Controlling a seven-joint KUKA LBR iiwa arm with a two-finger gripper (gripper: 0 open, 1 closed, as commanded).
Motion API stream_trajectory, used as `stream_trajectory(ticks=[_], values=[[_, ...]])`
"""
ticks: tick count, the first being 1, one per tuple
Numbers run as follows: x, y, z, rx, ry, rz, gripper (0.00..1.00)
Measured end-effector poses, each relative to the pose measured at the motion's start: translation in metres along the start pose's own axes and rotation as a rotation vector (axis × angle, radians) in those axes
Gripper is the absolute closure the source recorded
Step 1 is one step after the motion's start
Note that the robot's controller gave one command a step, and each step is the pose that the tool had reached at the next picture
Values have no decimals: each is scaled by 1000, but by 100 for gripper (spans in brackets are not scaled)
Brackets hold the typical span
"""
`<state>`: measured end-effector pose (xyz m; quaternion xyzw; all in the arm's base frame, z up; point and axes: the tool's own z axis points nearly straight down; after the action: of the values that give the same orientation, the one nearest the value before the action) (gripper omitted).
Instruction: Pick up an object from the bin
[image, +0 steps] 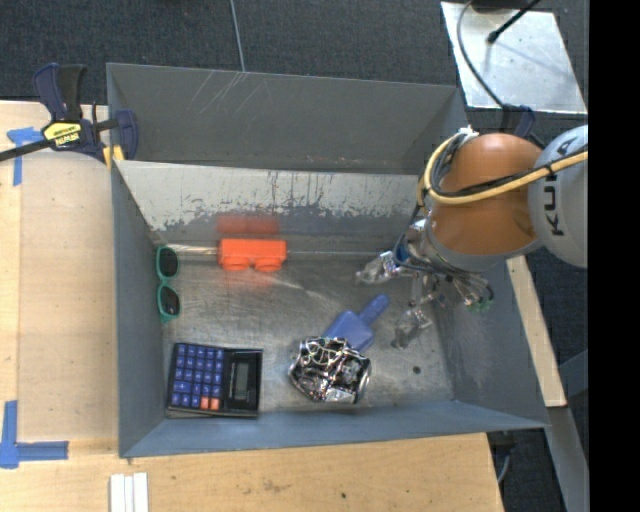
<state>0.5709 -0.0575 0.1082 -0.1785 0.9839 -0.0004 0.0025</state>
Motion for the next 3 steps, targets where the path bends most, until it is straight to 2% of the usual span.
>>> stream_trajectory(ticks=[1, 2, 3], values=[[-15, 19, 30, 2, -10, -30, 100], [-15, 19, 30, 2, -10, -30, 100], [0, 18, -16, -4, 8, -14, 100]])
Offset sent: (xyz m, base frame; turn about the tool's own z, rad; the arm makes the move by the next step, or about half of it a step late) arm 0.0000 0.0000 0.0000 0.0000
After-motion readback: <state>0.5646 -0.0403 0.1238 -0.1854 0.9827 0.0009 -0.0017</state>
